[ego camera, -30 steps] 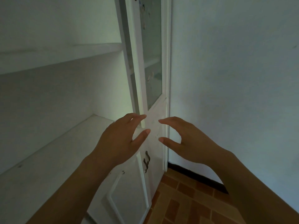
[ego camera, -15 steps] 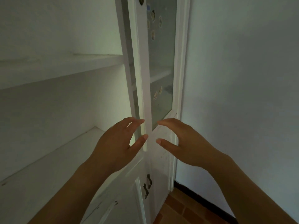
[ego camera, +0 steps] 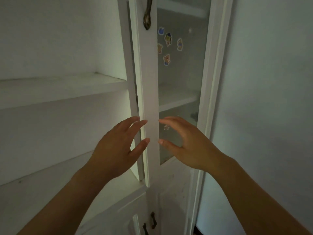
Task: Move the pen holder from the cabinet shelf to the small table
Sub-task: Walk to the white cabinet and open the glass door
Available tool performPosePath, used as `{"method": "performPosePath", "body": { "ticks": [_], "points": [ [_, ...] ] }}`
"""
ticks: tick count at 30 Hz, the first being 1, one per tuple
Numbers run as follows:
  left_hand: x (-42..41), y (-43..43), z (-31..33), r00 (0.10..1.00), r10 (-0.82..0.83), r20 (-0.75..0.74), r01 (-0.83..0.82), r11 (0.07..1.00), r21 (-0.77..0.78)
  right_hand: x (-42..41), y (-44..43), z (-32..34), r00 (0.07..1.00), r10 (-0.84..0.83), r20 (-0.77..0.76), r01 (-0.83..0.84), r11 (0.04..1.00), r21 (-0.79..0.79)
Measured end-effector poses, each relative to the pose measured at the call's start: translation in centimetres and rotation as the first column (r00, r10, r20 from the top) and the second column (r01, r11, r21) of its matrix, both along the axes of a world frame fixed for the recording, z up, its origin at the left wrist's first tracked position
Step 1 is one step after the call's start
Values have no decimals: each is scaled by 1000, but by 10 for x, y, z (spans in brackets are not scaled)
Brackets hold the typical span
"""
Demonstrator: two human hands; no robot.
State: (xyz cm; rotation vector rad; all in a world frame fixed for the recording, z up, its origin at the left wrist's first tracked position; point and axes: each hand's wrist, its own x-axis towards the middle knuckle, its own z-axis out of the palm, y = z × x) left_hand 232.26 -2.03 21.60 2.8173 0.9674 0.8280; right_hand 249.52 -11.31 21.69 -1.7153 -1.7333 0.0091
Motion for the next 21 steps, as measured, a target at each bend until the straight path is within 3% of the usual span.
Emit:
{"method": "performPosePath", "body": {
  "ticks": [13,21],
  "points": [
    [19,-21,64,971,228,73,-238,948,209,33,26,55,973,212,96,-226,959,174],
    [24,-12,94,958,265,109,-285,922,261,33,44,81,958,256,128,-283,911,299]
  ]
}}
